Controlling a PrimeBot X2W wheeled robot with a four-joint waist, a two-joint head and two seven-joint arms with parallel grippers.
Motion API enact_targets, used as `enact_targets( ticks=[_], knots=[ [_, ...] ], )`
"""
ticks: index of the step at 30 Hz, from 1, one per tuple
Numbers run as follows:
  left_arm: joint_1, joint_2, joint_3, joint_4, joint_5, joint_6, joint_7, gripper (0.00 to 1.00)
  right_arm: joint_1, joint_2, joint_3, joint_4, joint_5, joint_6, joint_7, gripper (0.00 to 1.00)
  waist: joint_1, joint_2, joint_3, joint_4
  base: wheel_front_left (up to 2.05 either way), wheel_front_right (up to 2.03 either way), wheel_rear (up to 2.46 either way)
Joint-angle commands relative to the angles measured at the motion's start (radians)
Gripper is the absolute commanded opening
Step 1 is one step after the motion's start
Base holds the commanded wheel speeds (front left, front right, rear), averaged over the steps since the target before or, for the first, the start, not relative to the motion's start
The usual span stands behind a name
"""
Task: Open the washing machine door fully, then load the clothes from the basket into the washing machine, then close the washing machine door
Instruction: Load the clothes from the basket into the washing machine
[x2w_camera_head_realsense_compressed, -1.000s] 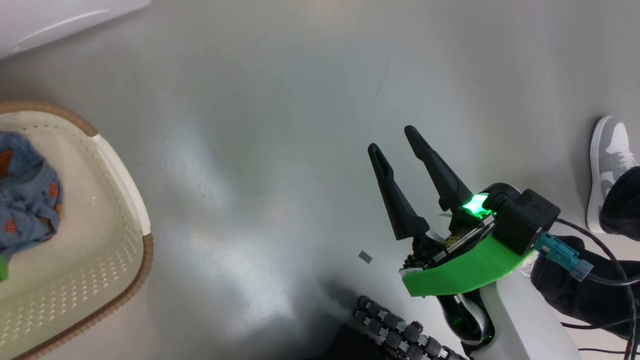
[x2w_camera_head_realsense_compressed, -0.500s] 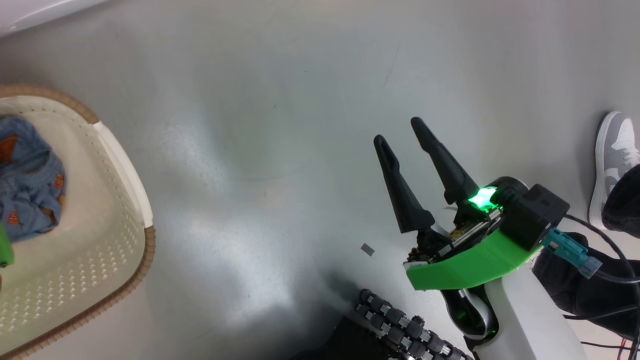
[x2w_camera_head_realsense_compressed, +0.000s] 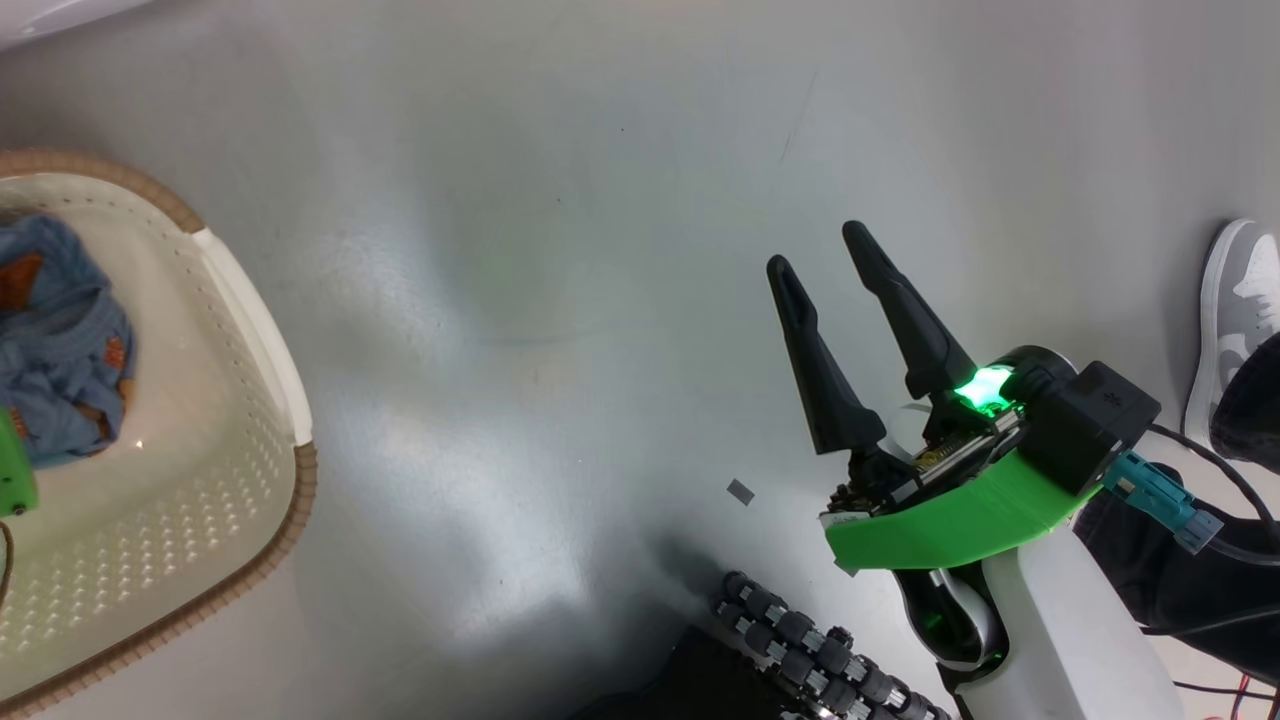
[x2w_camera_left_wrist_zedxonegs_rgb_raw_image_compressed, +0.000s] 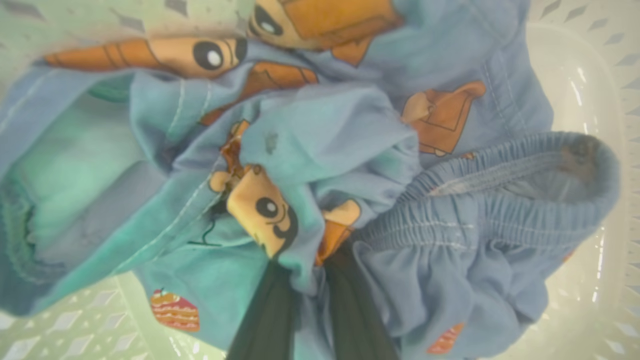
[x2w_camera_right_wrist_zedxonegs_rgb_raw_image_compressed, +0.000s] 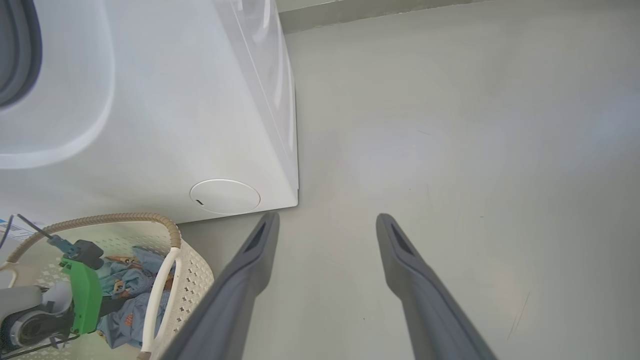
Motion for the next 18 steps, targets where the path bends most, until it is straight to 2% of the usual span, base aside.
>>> enact_targets(
  ticks=[1,10,18],
  knots=[
    [0.004,0.019,0.019,-0.005,0.005,-0.004,-0.009,0.0,0.016,-0.008,0.012,-0.02,-0.003,0.009,-0.012,1.0,0.0,0.0,-0.001,0.0,0.0,0.0,0.0],
    [0.034,0.011,0.051,-0.009,-0.036,0.011,-0.089,0.0,-0.006,-0.008,0.026,-0.008,0.002,0.009,-0.012,1.0,0.0,0.0,-0.035,-0.008,0.0,0.0,0.0],
    [0.102,-0.065,0.062,-0.072,-0.086,0.005,-0.175,0.0,0.001,-0.008,-0.019,0.005,-0.05,0.009,-0.012,1.0,0.0,0.0,-0.107,0.066,0.0,0.0,0.0]
  ],
)
